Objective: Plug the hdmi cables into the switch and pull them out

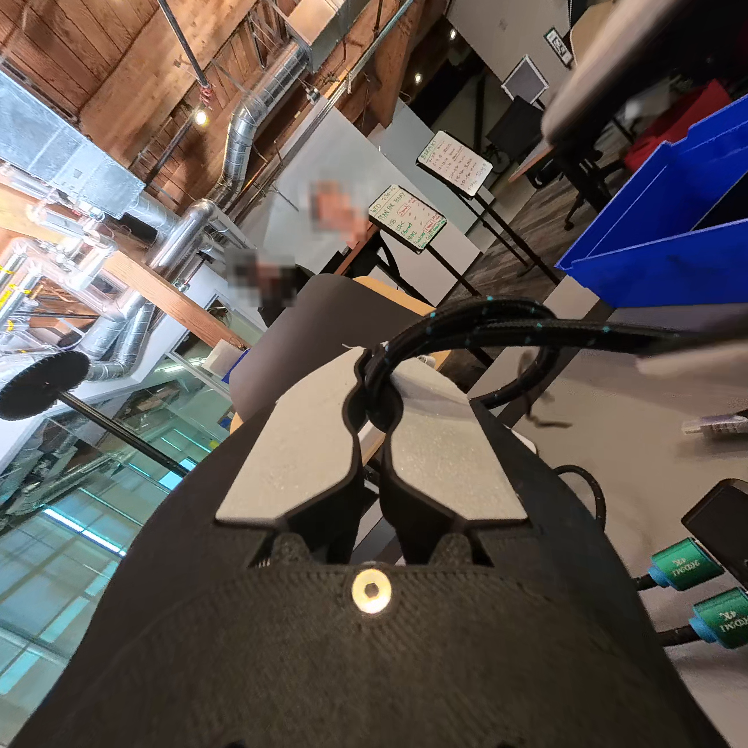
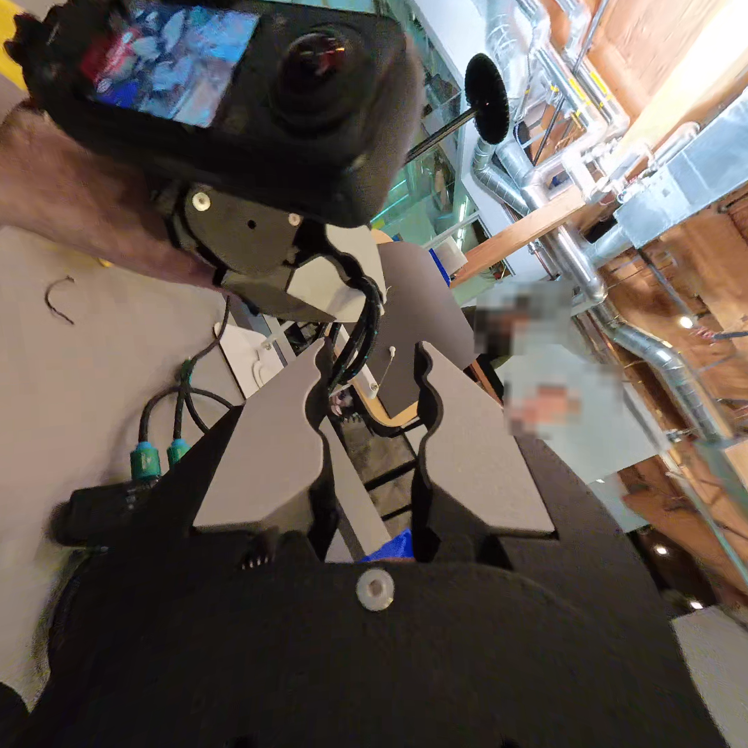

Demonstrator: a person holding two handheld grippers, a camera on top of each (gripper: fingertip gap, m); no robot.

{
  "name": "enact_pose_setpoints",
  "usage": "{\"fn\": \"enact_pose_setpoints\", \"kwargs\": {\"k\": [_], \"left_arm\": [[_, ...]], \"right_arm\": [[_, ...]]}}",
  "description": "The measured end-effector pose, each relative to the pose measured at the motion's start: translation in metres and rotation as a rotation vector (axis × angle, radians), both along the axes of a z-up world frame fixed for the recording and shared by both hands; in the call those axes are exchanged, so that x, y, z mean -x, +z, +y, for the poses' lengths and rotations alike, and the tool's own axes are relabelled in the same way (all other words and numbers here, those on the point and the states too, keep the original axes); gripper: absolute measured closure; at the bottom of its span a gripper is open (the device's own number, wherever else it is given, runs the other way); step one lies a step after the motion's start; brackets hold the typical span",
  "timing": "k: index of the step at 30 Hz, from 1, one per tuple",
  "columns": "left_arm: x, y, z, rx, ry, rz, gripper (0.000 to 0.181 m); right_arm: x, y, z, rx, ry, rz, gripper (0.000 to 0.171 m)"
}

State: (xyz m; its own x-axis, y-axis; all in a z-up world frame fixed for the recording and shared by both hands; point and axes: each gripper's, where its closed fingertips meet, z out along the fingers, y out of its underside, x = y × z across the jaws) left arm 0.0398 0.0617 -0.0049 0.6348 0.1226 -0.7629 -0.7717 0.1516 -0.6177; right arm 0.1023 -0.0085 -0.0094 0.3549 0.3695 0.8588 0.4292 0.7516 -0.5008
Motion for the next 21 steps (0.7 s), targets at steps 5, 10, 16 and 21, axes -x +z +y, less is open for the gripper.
{"fn": "enact_pose_setpoints", "kwargs": {"k": [5, 10, 16, 21], "left_arm": [[0.001, 0.002, -0.004, -0.032, -0.008, 0.023, 0.180], [0.014, -0.006, -0.013, 0.034, -0.064, -0.045, 0.180], [0.011, -0.002, -0.051, -0.068, -0.253, -0.083, 0.180], [-0.005, 0.001, -0.076, -0.073, -0.383, -0.016, 0.180]], "right_arm": [[-0.009, 0.003, 0.020, 0.602, 0.199, 0.216, 0.142], [-0.017, -0.013, 0.026, 0.862, 0.302, 0.186, 0.142], [0.012, -0.027, 0.010, 1.058, 0.459, 0.177, 0.135], [0.033, -0.037, -0.013, 1.173, 0.698, 0.049, 0.145]]}}
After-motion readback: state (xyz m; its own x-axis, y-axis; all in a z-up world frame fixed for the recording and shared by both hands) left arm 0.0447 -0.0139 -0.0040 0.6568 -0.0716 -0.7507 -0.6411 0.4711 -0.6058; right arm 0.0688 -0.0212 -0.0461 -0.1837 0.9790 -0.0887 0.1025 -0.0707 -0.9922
